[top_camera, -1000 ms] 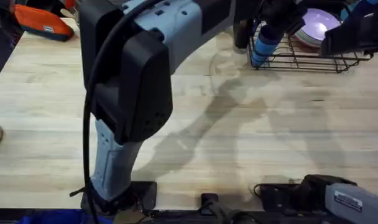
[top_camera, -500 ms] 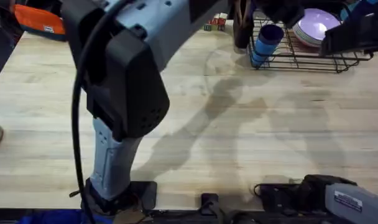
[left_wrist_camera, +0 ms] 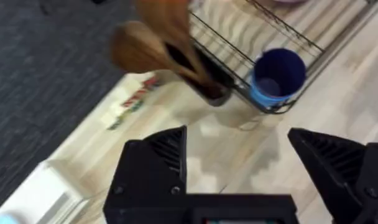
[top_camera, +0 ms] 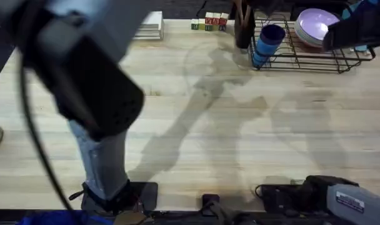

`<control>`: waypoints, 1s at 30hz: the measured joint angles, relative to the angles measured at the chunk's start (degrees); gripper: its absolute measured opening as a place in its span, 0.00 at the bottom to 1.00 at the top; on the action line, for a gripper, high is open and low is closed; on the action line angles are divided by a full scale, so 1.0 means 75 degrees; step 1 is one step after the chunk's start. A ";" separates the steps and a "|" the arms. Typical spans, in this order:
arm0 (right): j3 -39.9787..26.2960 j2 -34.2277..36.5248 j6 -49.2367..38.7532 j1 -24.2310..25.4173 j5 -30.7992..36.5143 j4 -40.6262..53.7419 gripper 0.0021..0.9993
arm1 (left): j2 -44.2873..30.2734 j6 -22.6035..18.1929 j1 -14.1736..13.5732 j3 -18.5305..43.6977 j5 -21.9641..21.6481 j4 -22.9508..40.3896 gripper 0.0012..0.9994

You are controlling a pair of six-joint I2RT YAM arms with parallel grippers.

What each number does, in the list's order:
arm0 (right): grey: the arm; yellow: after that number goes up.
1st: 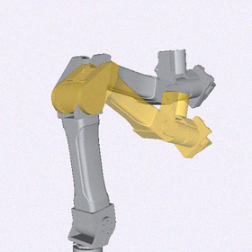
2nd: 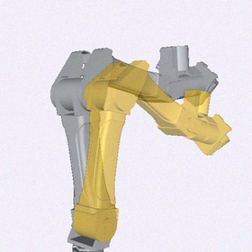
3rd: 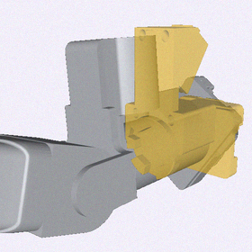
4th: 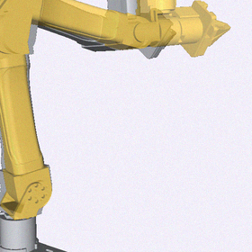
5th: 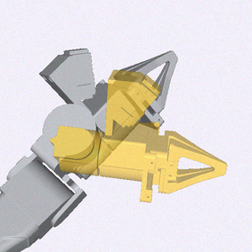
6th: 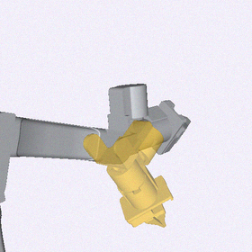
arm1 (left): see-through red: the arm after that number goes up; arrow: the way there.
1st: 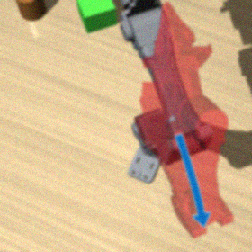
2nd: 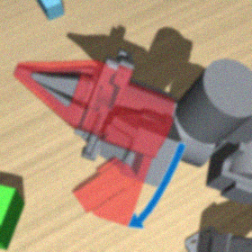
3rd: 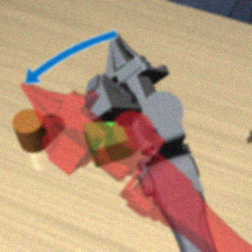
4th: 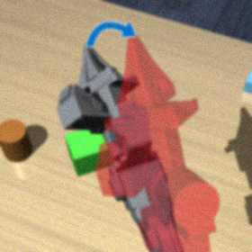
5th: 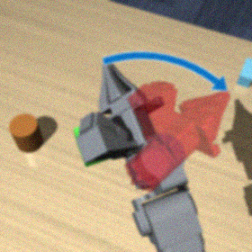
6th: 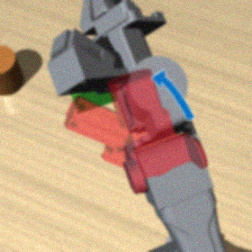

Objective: Pick up the cup on the table and put them onto the rack.

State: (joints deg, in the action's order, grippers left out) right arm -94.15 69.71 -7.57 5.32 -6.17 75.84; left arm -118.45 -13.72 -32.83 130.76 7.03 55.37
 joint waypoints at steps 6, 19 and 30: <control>0.0000 -0.0002 0.0000 0.0000 0.0003 -0.0159 0.99 | 0.1034 0.0000 0.0708 0.0000 -0.0037 0.0269 0.99; 0.0000 -0.0002 -0.0002 0.0000 0.0027 -0.0906 0.99 | 0.2239 -0.0058 0.1664 -0.0544 -0.0077 0.0643 0.99; 0.0000 0.0006 0.0000 0.0000 0.0027 -0.1201 0.99 | 0.4854 -0.0460 0.2117 -0.4806 -0.0777 -0.1224 0.99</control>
State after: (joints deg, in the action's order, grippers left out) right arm -94.15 69.76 -7.57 5.32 -5.97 66.83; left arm -82.05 -17.17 -16.95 94.71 1.20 46.19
